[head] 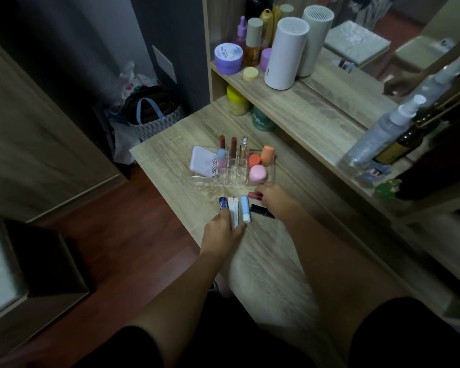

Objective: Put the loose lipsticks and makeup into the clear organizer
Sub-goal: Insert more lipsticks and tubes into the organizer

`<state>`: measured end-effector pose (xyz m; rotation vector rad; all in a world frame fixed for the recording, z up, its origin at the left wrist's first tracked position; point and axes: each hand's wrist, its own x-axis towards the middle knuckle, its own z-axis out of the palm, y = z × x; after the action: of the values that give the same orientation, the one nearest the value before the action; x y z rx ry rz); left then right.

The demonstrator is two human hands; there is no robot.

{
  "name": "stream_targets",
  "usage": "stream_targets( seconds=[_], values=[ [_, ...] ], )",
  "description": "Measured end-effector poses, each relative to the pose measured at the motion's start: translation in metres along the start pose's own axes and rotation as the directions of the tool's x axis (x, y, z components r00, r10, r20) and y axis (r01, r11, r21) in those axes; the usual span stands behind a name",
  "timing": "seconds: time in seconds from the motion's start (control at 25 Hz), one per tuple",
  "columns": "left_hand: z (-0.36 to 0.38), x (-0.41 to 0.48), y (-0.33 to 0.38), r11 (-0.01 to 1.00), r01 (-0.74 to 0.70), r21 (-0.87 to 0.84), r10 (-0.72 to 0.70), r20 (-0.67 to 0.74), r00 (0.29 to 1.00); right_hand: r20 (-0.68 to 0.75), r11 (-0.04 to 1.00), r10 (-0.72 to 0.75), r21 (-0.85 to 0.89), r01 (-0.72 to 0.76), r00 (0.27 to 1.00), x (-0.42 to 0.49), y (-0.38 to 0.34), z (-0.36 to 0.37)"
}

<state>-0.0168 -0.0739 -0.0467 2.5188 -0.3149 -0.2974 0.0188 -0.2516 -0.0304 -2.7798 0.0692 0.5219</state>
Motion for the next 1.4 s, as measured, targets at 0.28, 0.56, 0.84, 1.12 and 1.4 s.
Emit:
stream_targets(
  seconds=[0.28,0.56,0.84,1.12,1.4],
  values=[
    [-0.007,-0.003,-0.001,0.991,0.017,-0.132,-0.024,-0.048,0.999,-0.092,0.989,0.032,0.144,-0.019,0.995,-0.007,0.002,-0.002],
    [-0.024,0.005,0.006,0.678,0.150,-0.720,-0.274,-0.057,0.960,-0.303,0.934,0.131,0.357,-0.015,0.944,-0.015,0.000,-0.013],
    [-0.060,0.046,0.018,0.223,0.294,-0.929,-0.158,0.263,0.952,-0.319,0.766,0.223,0.642,0.037,0.921,-0.014,-0.013,-0.026],
    [-0.082,0.078,0.023,0.714,0.054,-0.698,-0.029,0.048,0.998,-0.254,0.455,0.363,0.888,0.067,0.897,-0.004,-0.022,-0.042],
    [-0.110,0.108,0.011,0.807,-0.086,-0.584,0.111,0.008,0.994,-0.235,0.466,0.383,0.884,0.033,0.893,0.005,-0.017,-0.048]
  ],
)
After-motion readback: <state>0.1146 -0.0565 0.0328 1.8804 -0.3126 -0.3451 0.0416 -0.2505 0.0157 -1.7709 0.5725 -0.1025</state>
